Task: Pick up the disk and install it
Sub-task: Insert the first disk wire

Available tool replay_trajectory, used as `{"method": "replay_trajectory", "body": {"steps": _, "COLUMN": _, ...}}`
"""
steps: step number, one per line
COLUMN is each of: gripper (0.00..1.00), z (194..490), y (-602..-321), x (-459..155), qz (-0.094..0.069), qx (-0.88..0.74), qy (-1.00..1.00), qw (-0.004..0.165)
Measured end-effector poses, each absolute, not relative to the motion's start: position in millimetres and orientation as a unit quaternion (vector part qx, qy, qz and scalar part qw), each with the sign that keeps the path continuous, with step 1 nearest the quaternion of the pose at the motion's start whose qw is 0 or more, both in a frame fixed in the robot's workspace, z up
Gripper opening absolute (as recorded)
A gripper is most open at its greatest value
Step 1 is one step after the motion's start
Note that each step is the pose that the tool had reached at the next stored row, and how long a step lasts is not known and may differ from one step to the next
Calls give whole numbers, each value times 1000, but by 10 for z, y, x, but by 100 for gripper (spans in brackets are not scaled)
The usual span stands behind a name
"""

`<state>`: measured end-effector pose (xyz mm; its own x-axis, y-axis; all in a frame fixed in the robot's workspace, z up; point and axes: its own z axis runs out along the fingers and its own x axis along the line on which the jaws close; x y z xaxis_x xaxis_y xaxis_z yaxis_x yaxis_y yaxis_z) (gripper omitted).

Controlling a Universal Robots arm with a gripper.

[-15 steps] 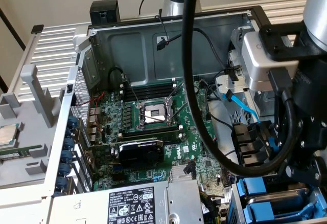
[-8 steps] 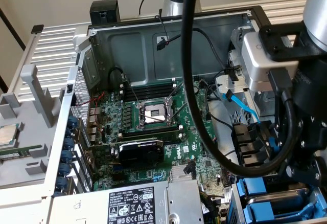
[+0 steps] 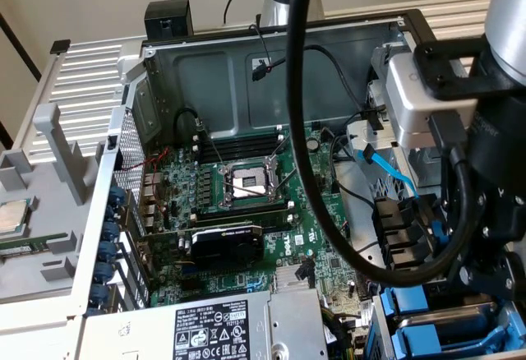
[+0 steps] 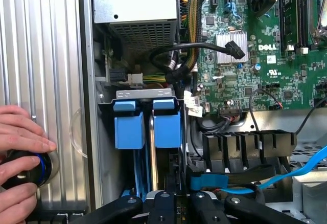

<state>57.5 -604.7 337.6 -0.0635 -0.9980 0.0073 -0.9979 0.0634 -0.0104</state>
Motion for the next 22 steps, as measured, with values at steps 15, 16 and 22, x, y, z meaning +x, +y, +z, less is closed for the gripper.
{"method": "replay_trajectory", "body": {"steps": 15, "gripper": 17, "z": 3358, "y": -6047, "x": 566, "qz": -6, "qx": -684, "qy": 729, "qw": 1}}
{"method": "replay_trajectory", "body": {"steps": 16, "gripper": 17, "z": 3357, "y": -6047, "x": 565, "qz": -6, "qx": -684, "qy": 729, "qw": 1}}
{"method": "replay_trajectory", "body": {"steps": 22, "gripper": 17, "z": 3354, "y": -6047, "x": 566, "qz": -6, "qx": -684, "qy": 729, "qw": 1}}
